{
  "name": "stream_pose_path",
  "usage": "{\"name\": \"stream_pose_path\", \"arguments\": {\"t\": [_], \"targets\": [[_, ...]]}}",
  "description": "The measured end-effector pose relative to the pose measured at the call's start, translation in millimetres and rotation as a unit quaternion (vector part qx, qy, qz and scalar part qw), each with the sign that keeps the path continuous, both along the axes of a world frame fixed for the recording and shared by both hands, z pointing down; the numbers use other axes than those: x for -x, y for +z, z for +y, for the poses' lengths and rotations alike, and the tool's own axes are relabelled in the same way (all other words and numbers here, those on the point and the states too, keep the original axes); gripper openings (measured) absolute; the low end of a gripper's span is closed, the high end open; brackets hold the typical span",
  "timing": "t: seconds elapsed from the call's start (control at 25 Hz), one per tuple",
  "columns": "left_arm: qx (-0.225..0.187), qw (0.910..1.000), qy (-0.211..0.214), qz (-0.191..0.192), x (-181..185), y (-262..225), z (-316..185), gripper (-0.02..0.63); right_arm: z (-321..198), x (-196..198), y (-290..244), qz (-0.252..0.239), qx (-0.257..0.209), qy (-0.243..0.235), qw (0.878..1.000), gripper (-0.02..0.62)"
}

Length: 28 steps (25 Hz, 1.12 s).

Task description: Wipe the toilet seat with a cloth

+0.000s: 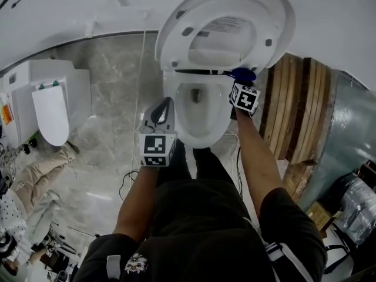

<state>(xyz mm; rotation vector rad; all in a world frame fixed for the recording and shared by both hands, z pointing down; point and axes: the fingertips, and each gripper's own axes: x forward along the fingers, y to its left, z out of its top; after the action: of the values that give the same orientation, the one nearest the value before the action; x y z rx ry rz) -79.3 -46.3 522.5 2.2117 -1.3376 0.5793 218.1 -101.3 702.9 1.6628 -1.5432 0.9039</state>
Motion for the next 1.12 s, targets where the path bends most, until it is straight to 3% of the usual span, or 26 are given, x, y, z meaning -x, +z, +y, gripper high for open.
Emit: {"name": "stream_pose_path", "arguments": {"t": [0.32, 0.6, 0.84, 1.12], "targets": [[0.013, 0.9998, -0.013, 0.001, 14.6, 14.9, 6.5, 0.009, -1.5, 23.2, 26.4, 0.010, 0.035, -0.036, 0.999, 0.080], [0.007, 0.9986, -0.047, 0.022, 29.9, 11.0, 1.1, 0.009, -11.8, 76.2, 48.8, 0.010, 0.061, -0.100, 0.993, 0.080], [0.018, 0.9977, -0.065, 0.011, 47.3, 22.5, 9.1, 0.009, -14.6, 128.9, 51.5, -0.008, 0.057, -0.138, 0.989, 0.080], [0.032, 0.9974, -0.064, 0.004, 56.7, 31.8, 17.9, 0.009, -19.3, 176.9, 44.0, -0.048, 0.064, -0.127, 0.989, 0.080]]}}
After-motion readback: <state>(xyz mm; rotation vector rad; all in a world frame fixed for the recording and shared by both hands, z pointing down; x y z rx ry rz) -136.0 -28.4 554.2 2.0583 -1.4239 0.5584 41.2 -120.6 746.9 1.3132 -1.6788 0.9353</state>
